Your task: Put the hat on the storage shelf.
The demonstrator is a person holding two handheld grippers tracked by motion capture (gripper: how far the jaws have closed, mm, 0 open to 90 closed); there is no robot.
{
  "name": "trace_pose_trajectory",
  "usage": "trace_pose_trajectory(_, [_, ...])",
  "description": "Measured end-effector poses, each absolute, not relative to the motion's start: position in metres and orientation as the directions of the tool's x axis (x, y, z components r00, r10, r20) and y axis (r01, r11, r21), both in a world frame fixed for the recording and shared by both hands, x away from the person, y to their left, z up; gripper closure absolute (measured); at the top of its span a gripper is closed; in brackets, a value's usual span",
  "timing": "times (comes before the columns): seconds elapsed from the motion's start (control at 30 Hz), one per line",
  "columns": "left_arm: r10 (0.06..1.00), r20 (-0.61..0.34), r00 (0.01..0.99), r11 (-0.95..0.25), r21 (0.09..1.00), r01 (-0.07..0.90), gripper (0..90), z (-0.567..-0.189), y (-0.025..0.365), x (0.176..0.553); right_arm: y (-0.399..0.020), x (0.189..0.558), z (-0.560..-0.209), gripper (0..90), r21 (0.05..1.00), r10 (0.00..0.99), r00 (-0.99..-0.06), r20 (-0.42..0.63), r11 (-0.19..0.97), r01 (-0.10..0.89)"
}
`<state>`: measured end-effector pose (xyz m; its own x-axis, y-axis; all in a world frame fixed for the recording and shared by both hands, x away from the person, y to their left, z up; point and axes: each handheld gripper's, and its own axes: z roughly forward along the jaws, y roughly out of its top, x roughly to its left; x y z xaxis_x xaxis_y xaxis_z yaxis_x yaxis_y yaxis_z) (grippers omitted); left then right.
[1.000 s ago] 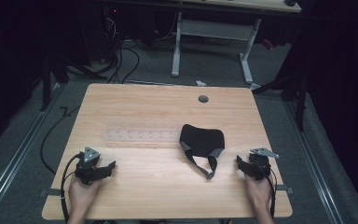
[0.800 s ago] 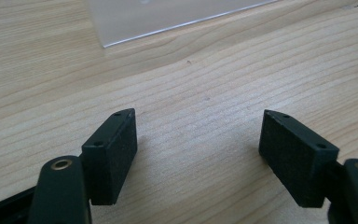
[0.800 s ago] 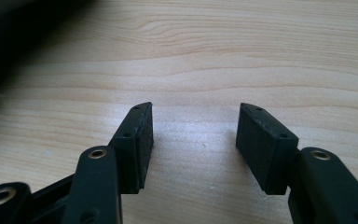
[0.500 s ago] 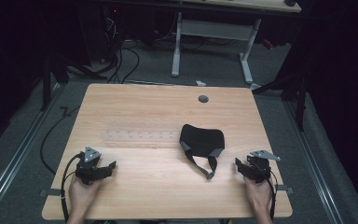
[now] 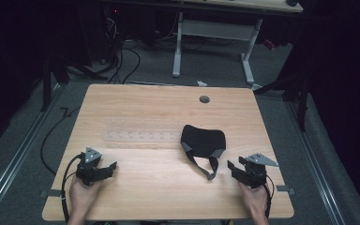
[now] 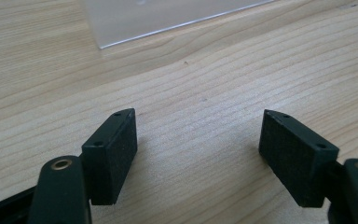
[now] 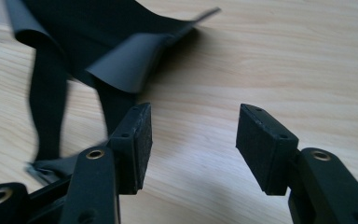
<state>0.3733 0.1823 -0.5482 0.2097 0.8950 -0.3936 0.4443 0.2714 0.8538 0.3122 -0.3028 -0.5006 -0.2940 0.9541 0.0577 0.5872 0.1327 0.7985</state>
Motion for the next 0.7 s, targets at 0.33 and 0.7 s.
trace_pose_trajectory(0.33, [0.895,-0.393,0.210,0.271,0.854,0.444,28.3,-0.548,0.182,0.373,-0.288,0.322,-0.490,39.0,0.816,0.938,-0.331,0.100,0.113,0.568])
trace_pose_trajectory(0.7, [0.895,-0.393,0.209,0.271,0.854,0.444,28.3,-0.548,0.182,0.373,-0.284,0.341,-0.498,33.7,0.785,0.941,-0.303,0.149,0.075,0.616])
